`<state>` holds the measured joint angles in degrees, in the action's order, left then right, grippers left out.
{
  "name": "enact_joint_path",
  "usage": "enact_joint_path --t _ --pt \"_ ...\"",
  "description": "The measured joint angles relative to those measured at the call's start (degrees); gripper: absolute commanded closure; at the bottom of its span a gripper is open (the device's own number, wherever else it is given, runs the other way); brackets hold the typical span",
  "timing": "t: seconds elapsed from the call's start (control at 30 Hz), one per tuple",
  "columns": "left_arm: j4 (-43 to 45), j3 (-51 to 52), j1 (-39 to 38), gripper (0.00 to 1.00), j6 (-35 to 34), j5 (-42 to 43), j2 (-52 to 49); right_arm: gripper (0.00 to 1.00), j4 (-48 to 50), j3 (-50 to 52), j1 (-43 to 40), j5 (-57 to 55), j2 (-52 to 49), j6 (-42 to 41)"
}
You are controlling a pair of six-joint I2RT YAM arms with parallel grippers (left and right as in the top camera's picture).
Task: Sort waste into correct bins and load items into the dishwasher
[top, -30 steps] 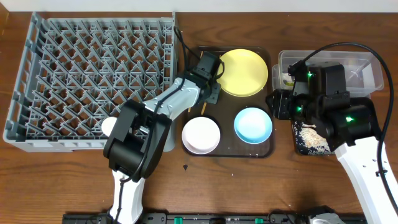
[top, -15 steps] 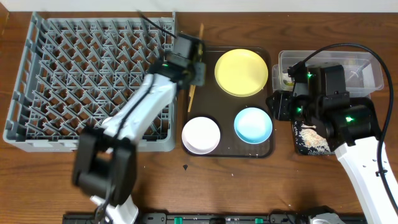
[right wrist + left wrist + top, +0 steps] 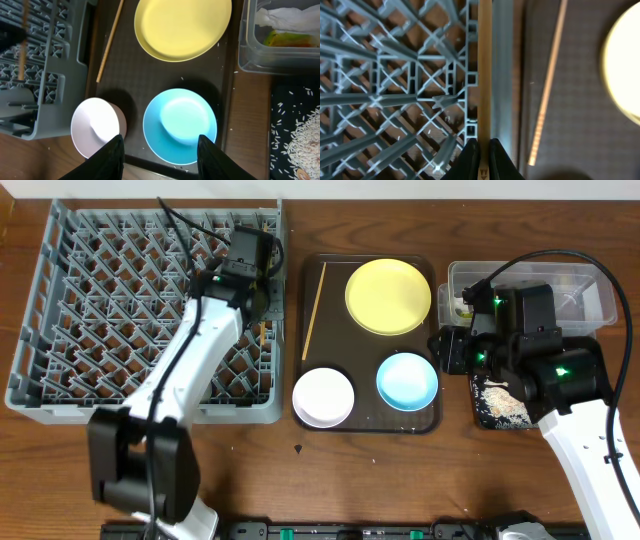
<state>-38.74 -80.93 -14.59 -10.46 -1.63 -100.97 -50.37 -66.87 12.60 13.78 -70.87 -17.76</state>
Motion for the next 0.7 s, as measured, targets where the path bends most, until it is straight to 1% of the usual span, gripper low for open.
enact_joint_path --t 0.03,0.17,0.2,0.33,0.5,0.6,0.63,0.7 --pt "0.0 0.0 0.2 0.89 0.0 -0.1 -1.1 0.55 0.0 0.0 0.0 0.0 0.0 0.0" --pt "-0.3 0.8 0.3 0.69 0.4 -0.2 -4.4 0.55 -0.6 0.0 0.0 0.0 0.0 0.0" --pt "-0.4 0.9 0.3 0.68 0.3 -0.2 -4.7 0.55 -0.8 0.0 0.0 0.0 0.0 0.0" --pt "-1.4 1.0 0.5 0.67 0.0 0.2 -3.9 0.55 -0.8 0.0 0.0 0.0 0.0 0.0" --pt "-0.1 0.9 0.1 0.67 0.0 4.3 -0.5 0.53 -0.8 0.0 0.0 0.0 0.0 0.0" --pt "1.3 0.8 -2.0 0.66 0.3 5.6 1.0 0.53 -0.8 0.0 0.0 0.0 0.0 0.0" --pt "1.7 0.6 -3.0 0.63 0.7 5.7 1.0 0.53 -0.8 0.0 0.0 0.0 0.0 0.0" --pt "3.2 0.6 -5.1 0.61 1.9 4.9 0.5 0.52 -0.7 0.0 0.0 0.0 0.0 0.0"
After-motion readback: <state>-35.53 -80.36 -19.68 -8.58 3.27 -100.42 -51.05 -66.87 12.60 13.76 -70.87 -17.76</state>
